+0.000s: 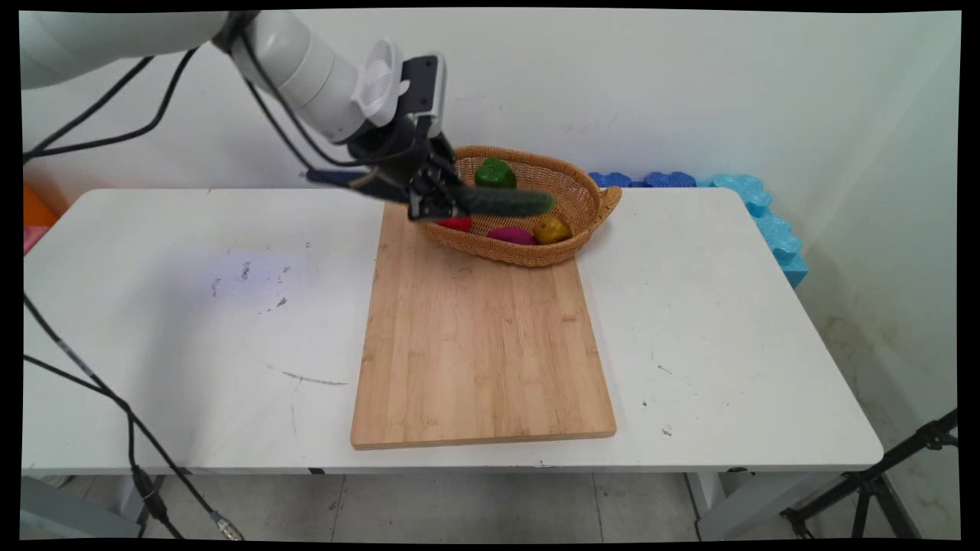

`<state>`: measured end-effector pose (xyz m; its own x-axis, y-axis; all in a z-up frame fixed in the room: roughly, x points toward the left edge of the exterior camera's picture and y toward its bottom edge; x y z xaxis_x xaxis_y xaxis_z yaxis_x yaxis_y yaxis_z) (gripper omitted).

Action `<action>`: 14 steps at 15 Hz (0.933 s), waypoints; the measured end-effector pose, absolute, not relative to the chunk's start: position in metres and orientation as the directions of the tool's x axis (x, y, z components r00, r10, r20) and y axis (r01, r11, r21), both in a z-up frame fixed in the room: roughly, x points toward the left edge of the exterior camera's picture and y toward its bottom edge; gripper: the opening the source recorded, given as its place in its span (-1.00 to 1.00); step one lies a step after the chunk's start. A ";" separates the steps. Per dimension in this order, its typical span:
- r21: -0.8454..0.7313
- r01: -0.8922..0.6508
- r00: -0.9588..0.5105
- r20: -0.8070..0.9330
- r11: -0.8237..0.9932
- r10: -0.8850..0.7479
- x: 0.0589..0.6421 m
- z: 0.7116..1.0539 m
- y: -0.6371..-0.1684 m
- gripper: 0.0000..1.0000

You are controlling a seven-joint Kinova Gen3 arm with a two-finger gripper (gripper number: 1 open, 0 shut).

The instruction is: Place the picked object on the cutting board

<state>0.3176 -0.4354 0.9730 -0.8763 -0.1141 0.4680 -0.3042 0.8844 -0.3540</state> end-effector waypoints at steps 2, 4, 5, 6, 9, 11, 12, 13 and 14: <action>-0.303 -0.323 -0.865 0.479 0.897 -0.150 0.316 0.969 -0.416 -1.00; -0.260 -0.337 -0.855 0.487 0.905 -0.178 0.314 0.965 -0.403 -1.00; -0.232 -0.346 -0.848 0.492 0.909 -0.197 0.312 0.961 -0.395 -1.00; -0.204 -0.355 -0.841 0.497 0.912 -0.216 0.310 0.957 -0.387 -1.00; -0.141 -0.384 -0.821 0.505 0.913 -0.267 0.306 0.944 -0.374 -1.00; -0.104 -0.404 -0.807 0.509 0.909 -0.300 0.302 0.935 -0.369 -1.00; -0.080 -0.419 -0.796 0.511 0.904 -0.324 0.299 0.928 -0.365 -1.00; -0.055 -0.437 -0.784 0.512 0.898 -0.350 0.297 0.920 -0.363 -1.00; -0.035 -0.450 -0.774 0.513 0.892 -0.371 0.294 0.913 -0.362 -1.00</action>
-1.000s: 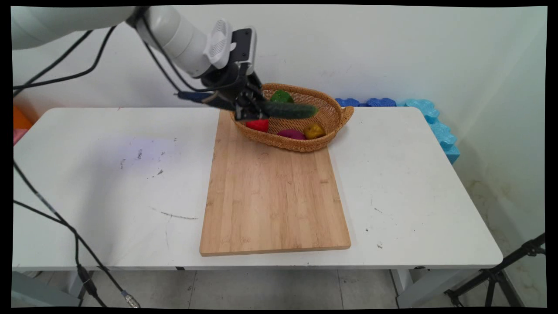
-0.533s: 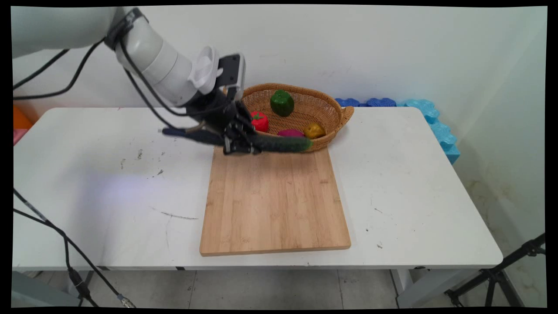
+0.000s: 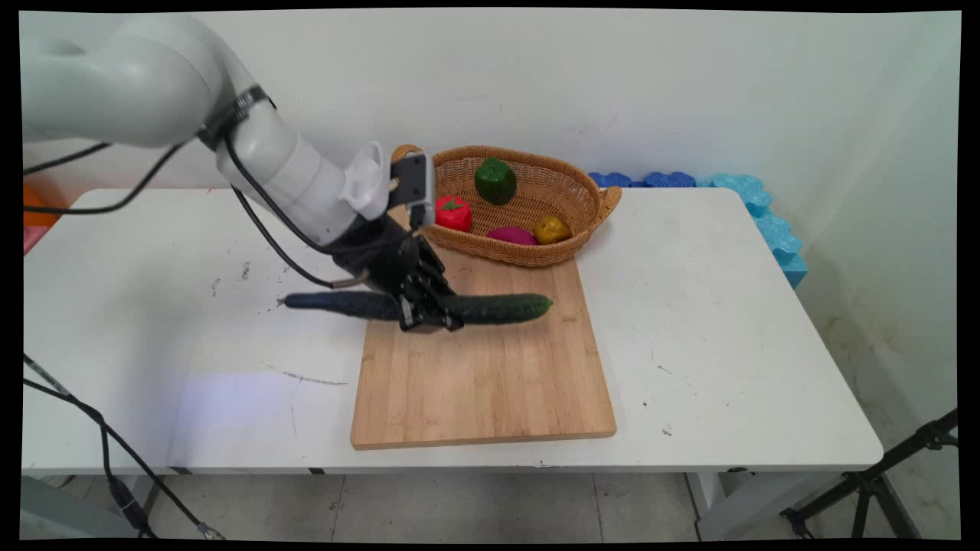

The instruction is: Place the picked object on the cutting board

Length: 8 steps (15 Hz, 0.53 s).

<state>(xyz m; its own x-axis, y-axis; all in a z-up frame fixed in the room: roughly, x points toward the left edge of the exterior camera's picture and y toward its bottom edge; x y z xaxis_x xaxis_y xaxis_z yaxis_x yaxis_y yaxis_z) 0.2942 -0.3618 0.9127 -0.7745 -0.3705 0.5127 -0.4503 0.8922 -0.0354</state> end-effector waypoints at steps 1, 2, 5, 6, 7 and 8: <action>-0.015 -0.465 -0.763 0.513 0.885 -0.392 0.291 0.905 -0.361 -1.00; 0.004 -0.477 -0.753 0.514 0.879 -0.411 0.288 0.897 -0.361 -1.00; 0.054 -0.512 -0.724 0.511 0.858 -0.464 0.280 0.874 -0.362 -1.00; 0.067 -0.521 -0.716 0.509 0.851 -0.479 0.277 0.866 -0.363 -1.00; 0.078 -0.527 -0.709 0.507 0.846 -0.489 0.275 0.860 -0.365 -1.00; 0.089 -0.533 -0.703 0.506 0.841 -0.499 0.273 0.853 -0.366 -1.00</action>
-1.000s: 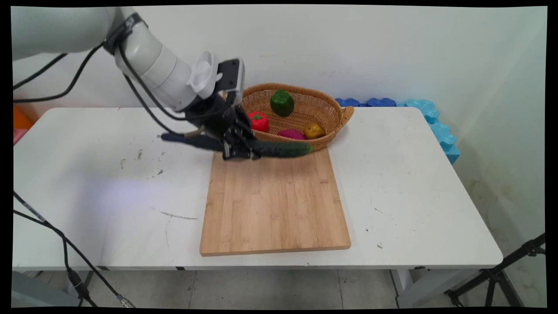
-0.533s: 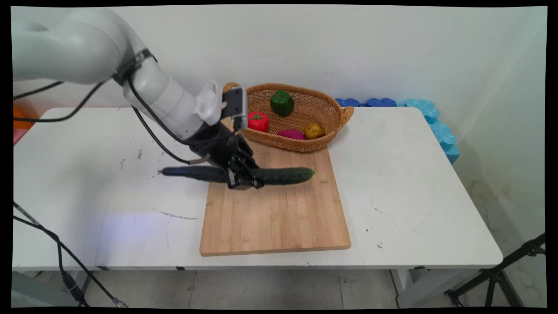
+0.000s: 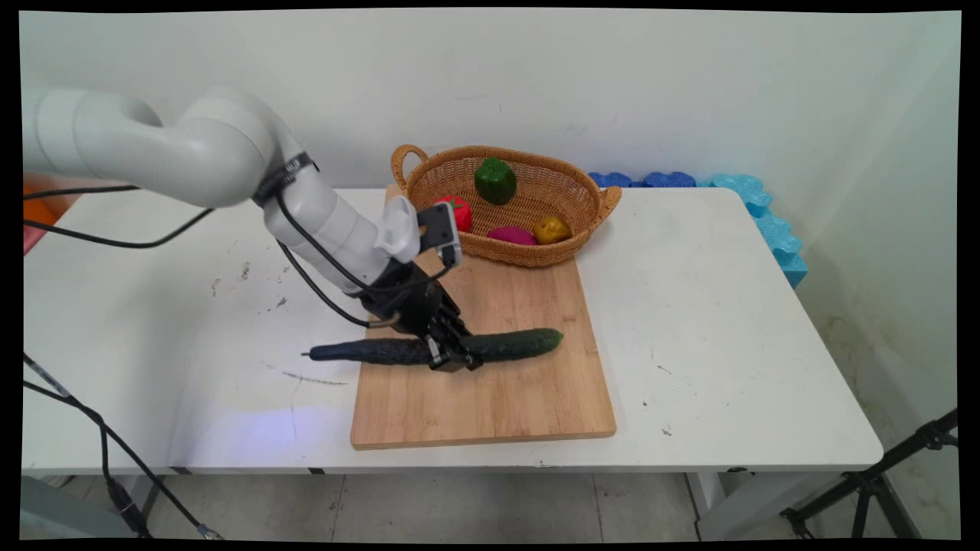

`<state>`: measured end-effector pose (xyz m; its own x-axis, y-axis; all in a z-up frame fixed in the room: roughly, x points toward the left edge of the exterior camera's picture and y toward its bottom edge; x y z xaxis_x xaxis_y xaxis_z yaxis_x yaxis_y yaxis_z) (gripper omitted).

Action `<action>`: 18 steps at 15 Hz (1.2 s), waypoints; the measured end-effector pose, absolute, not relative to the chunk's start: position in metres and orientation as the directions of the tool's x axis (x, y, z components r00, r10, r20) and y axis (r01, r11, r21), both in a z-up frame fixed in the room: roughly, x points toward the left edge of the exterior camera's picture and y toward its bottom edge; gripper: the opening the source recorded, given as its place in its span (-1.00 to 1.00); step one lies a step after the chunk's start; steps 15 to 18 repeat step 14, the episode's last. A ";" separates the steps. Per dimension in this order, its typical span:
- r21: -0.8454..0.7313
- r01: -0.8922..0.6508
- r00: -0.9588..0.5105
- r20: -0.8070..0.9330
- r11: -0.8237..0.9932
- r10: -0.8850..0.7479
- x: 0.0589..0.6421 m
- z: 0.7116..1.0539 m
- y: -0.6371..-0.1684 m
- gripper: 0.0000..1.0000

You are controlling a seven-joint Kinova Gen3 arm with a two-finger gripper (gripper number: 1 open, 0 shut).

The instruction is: Place the picked object on the cutting board

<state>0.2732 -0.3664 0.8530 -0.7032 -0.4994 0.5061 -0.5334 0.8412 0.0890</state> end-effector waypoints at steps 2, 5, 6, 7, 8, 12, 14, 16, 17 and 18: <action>0.106 -0.539 -0.695 0.505 0.836 -0.512 0.270 0.841 -0.369 -1.00; 0.129 -0.538 -0.687 0.504 0.833 -0.523 0.264 0.825 -0.373 -1.00; 0.136 -0.537 -0.685 0.505 0.832 -0.525 0.262 0.821 -0.374 -1.00; 0.141 -0.536 -0.684 0.505 0.832 -0.526 0.261 0.818 -0.374 -1.00; 0.144 -0.536 -0.683 0.505 0.832 -0.527 0.260 0.816 -0.374 1.00; 0.153 -0.531 -0.681 0.509 0.834 -0.527 0.257 0.808 -0.376 1.00; 0.153 -0.527 -0.682 0.511 0.836 -0.524 0.256 0.807 -0.376 1.00; 0.153 -0.527 -0.682 0.511 0.836 -0.524 0.256 0.807 -0.376 1.00; 0.153 -0.527 -0.682 0.511 0.836 -0.524 0.256 0.807 -0.376 1.00; 0.153 -0.527 -0.682 0.511 0.836 -0.524 0.256 0.807 -0.376 1.00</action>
